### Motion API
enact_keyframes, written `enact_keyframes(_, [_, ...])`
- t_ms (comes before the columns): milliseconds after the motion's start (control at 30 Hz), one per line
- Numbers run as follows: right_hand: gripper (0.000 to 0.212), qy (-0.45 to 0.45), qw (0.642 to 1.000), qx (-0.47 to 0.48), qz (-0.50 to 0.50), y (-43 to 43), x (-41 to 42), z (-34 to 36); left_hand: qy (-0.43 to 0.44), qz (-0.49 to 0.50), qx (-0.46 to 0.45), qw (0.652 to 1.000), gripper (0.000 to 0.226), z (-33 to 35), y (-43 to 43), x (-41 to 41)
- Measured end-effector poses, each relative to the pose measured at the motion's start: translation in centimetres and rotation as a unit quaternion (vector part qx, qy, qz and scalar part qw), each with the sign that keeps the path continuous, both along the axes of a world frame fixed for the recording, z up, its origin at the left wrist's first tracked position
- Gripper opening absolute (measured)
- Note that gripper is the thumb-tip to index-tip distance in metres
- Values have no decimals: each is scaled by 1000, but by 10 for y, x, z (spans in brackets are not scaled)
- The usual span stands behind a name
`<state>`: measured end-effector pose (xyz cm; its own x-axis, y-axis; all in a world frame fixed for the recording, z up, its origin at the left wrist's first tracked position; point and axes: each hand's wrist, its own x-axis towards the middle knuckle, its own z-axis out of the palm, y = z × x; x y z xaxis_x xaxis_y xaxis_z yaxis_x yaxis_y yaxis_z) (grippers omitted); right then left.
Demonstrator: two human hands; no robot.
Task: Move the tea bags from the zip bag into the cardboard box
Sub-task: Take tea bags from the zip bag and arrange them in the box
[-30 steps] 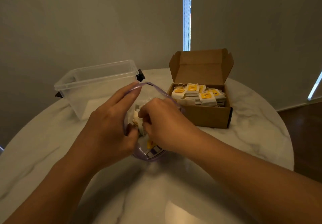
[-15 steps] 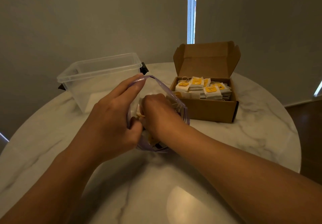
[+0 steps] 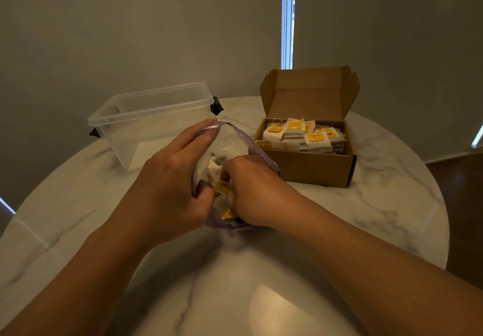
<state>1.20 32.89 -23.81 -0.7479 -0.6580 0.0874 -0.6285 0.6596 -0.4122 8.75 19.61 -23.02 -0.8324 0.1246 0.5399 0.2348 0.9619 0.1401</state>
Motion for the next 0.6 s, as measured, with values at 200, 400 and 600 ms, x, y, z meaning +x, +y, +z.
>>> enact_keyframes(200, [27,30,999,-36,5,-3,-2,-4,-3,-14,0,1000,80,0,0,0])
enact_keyframes(400, [32,33,999,35,11,-11,-8,3,-16,-36,-1,999,79,2,0,2])
enact_keyframes(600, [23,54,994,92,11,-3,-2,11,-30,-73,13,997,83,8,-8,4])
